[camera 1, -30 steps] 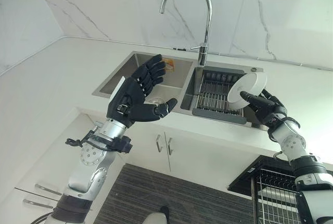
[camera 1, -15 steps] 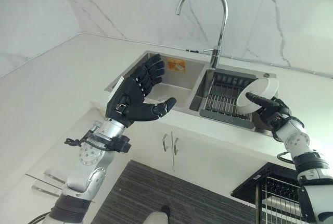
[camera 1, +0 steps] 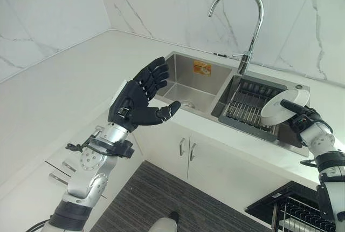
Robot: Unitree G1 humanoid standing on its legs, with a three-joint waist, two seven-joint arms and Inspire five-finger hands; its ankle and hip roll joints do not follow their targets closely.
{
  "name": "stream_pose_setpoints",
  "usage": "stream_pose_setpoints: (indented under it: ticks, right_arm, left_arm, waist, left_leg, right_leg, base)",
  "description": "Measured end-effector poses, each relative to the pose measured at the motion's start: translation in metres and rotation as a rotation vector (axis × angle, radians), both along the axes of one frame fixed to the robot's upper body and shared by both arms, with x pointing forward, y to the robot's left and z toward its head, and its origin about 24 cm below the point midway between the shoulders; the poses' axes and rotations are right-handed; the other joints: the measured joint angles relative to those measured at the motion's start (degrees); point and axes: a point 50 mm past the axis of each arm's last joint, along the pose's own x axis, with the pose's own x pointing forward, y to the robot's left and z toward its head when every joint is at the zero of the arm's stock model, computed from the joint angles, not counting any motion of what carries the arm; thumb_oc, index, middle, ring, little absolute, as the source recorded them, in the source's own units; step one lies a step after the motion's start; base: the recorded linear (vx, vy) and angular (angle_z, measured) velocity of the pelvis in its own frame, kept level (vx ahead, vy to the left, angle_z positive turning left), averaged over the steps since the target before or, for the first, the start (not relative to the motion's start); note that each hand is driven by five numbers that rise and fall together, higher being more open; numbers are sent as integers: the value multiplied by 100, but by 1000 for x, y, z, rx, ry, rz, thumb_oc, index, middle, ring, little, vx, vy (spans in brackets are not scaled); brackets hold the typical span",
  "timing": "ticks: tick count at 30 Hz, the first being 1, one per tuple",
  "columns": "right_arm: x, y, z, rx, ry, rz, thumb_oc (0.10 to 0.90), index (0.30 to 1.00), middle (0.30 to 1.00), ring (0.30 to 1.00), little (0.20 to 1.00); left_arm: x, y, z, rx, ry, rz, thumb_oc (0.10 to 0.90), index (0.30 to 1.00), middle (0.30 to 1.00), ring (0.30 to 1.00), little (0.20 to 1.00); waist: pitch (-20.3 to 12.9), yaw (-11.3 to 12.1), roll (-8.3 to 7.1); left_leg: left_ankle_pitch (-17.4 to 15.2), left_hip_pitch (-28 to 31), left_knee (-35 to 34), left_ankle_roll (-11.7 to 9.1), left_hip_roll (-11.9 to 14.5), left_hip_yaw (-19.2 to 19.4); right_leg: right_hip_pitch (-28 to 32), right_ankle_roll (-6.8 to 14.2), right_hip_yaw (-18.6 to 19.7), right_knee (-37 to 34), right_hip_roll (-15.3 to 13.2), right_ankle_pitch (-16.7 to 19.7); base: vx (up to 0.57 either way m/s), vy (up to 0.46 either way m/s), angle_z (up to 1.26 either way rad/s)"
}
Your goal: Place the dishes in the dishwasher.
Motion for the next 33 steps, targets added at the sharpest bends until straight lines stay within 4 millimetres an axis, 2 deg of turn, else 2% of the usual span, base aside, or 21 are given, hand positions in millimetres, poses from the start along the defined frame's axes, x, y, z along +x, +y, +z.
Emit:
stream_pose_setpoints:
  ticks: [5,8,12,15,16,19,22,26,28,33]
  right_arm:
    - [10,5,17,-5,-44,12,400,300,300,300,300]
    - [11,5,16,3,-41,15,400,300,300,300,300]
    - [14,16,9,-8,-19,45,400,300,300,300,300]
    - [15,13,14,-28,-70,19,400,300,300,300,300]
    - [17,16,23,-44,-120,26,400,300,300,300,300]
    - [20,27,41,-79,-231,71,400,300,300,300,300]
    - [21,34,50,-94,-297,108,400,300,300,300,300]
    - [7,53,60,-100,-426,176,400,300,300,300,300]
    - [-8,70,62,-141,-484,238,400,300,300,300,300]
    - [-34,94,53,-181,-538,288,400,300,300,300,300]
  left_arm:
    - [1,-2,-6,3,23,-8,800,900,900,900,900]
    - [0,-7,-9,6,38,-26,800,900,900,900,900]
    - [0,-6,-9,-28,47,-31,800,900,900,900,900]
    - [0,-6,-9,-29,48,-32,800,900,900,900,900]
    - [0,-6,-10,-30,51,-31,800,900,900,900,900]
    - [-1,-6,-11,-29,54,-34,800,900,900,900,900]
    - [-1,-7,-11,-28,53,-42,800,900,900,900,900]
    - [-3,-7,-13,-23,58,-64,800,900,900,900,900]
    - [-4,-9,-14,-19,59,-87,800,900,900,900,900]
    - [-6,-10,-14,11,50,-115,800,900,900,900,900]
  waist:
    - [0,115,-1]
    - [12,146,-19]
    - [25,143,-42]
    - [40,120,-67]
    - [44,93,-73]
    - [61,-33,-102]
    - [82,-101,-137]
    - [126,-344,-209]
    - [147,-502,-233]
    - [327,-973,-380]
  left_leg:
    - [0,4,-2,0,-20,-52]
    - [8,14,-1,14,-68,-113]
    - [0,36,-3,27,-81,-87]
    - [-7,38,-4,34,-77,-74]
    - [-19,39,-4,47,-75,-37]
    - [-46,46,0,77,-76,52]
    - [-103,95,18,108,-76,193]
    - [-217,90,64,167,-71,473]
    - [-314,91,147,213,-76,625]
    - [-599,74,463,242,-69,968]
  right_leg:
    - [44,5,-51,-31,-17,-8]
    - [96,42,-121,-29,-87,-34]
    - [104,44,-105,-33,-121,-31]
    - [95,45,-87,-37,-117,-31]
    - [76,46,-48,-39,-118,-31]
    - [26,62,41,-40,-135,-18]
    - [15,93,186,-48,-118,0]
    - [-167,150,485,-61,-136,56]
    - [-173,191,606,-68,-153,79]
    - [-413,288,1028,51,-182,164]
  base:
    - [-1,26,6]
    - [26,39,12]
    - [16,78,0]
    - [45,85,-5]
    - [45,89,-13]
    - [39,97,-16]
    - [59,135,-27]
    - [65,140,-34]
    - [47,101,-32]
    - [-20,54,-45]
